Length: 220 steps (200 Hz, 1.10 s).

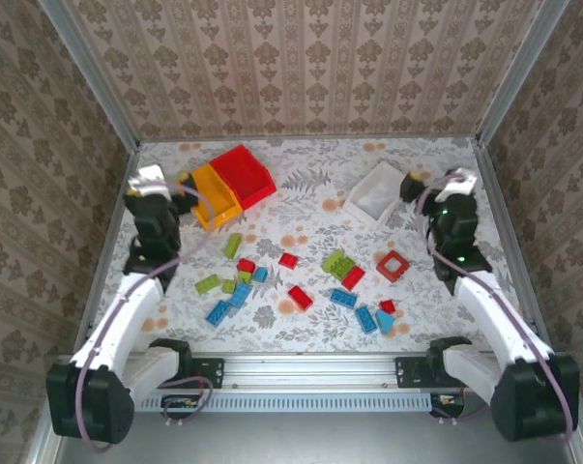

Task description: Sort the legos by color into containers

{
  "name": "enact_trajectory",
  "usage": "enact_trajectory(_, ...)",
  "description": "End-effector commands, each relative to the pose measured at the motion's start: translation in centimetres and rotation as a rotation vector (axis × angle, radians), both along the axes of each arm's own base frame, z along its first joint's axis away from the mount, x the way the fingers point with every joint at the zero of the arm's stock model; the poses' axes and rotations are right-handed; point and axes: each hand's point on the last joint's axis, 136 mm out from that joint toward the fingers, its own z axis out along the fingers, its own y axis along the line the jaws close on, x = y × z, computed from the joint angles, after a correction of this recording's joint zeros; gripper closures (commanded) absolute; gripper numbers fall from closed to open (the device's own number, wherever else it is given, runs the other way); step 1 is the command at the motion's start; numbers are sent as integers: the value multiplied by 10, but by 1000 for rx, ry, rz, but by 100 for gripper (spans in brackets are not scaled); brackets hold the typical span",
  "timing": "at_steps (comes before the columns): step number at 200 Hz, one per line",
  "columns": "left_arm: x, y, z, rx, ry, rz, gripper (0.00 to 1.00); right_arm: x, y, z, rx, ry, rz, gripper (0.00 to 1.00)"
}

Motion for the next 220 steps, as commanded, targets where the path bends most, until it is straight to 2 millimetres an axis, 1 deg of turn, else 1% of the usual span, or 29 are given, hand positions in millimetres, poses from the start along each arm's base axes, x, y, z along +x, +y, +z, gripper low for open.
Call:
enact_trajectory(1, -22, 21, -67, -330, 349, 131, 0, -12, 10, -52, 351, 173, 89, 0)
enact_trajectory(5, -15, 19, -68, -365, 367, 87, 0, -10, 9, -52, 366, 197, 86, 0)
enact_trajectory(10, -8, 16, -70, -417, 393, 42, 4, -10, 6, -56, 361, 250, 57, 1)
enact_trajectory(15, -4, 18, -74, -456, 431, 41, 9, -11, 4, -61, 345, 314, 20, 5)
enact_trajectory(19, -1, 20, -76, -475, 469, 50, 11, -12, 1, -65, 332, 364, -15, 7)
enact_trajectory(28, 6, 25, -83, -471, 557, 81, 14, -13, -3, -73, 318, 447, -66, 11)
enact_trajectory(40, 16, 27, -95, -449, 685, 93, 19, -9, -3, -77, 313, 508, -73, 17)
enact_trajectory(66, 47, 20, -124, -457, 822, 49, 21, 4, 6, -87, 316, 604, -32, 15)
enact_trajectory(94, 70, 15, -157, -451, 912, 34, 22, 23, 18, -99, 342, 671, 19, 15)
enact_trajectory(101, 75, 10, -165, -449, 931, 16, 24, 26, 21, -104, 347, 693, 30, 14)
enact_trajectory(105, 76, 8, -170, -446, 946, 8, 25, 28, 23, -101, 348, 691, 36, 14)
enact_trajectory(109, 78, 6, -174, -441, 956, -1, 27, 33, 24, -111, 349, 720, 36, 14)
enact_trajectory(118, 81, 2, -185, -420, 990, -9, 29, 39, 27, -114, 343, 737, 42, 14)
enact_trajectory(132, 86, -4, -195, -388, 1011, -22, 31, 46, 28, -121, 343, 766, 37, 14)
enact_trajectory(139, 89, -7, -199, -380, 1017, -35, 34, 49, 28, -126, 344, 785, 33, 15)
enact_trajectory(159, 91, -12, -213, -349, 1062, -51, 48, 58, 30, -138, 345, 825, 39, 21)
enact_trajectory(173, 91, -15, -221, -319, 1086, -58, 59, 63, 33, -146, 334, 850, 37, 22)
enact_trajectory(190, 90, -17, -229, -270, 1109, -64, 66, 67, 33, -157, 308, 887, 17, 25)
enact_trajectory(199, 89, -19, -232, -251, 1119, -73, 73, 70, 33, -164, 302, 905, 10, 27)
enact_trajectory(220, 89, -24, -238, -215, 1130, -88, 83, 78, 33, -184, 291, 948, -4, 32)
